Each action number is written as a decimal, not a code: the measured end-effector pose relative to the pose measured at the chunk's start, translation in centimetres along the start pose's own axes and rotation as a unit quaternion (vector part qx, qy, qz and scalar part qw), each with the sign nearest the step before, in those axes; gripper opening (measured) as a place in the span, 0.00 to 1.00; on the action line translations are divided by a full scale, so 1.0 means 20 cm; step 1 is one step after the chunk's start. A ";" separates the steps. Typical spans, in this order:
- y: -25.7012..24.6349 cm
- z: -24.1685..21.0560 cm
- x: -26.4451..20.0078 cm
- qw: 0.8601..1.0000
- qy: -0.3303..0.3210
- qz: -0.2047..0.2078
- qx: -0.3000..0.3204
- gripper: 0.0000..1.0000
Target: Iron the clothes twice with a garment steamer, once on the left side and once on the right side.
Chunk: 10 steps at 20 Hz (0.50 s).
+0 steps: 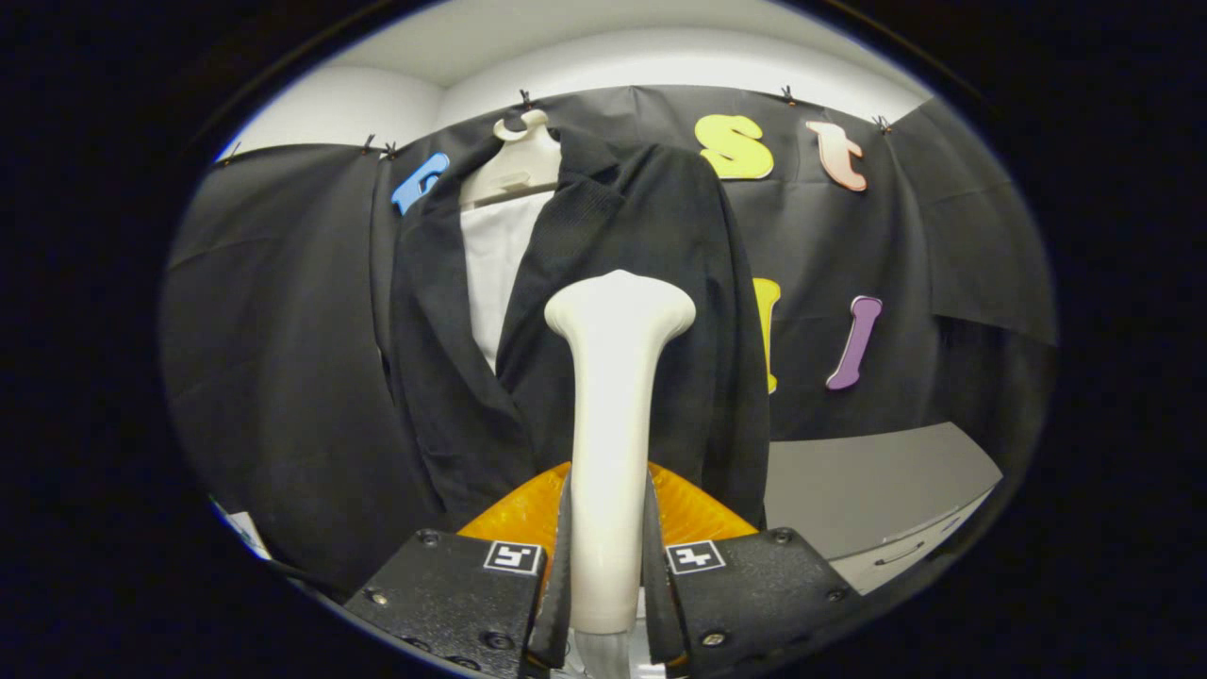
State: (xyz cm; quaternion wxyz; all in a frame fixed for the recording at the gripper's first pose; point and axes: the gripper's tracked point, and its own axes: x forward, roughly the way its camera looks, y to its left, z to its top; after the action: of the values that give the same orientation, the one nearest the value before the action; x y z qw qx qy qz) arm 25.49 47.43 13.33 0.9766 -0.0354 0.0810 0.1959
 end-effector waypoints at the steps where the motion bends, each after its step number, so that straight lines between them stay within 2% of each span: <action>1: 0.00 -0.03 0.00 1.000 0.005 -0.001 -0.001 0.35; 10: 0.00 -0.30 -0.01 0.999 0.048 -0.005 -0.009 0.35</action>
State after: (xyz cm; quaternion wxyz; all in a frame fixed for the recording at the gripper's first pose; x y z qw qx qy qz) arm 24.49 46.83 7.54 0.9722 -0.0542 0.1253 0.1903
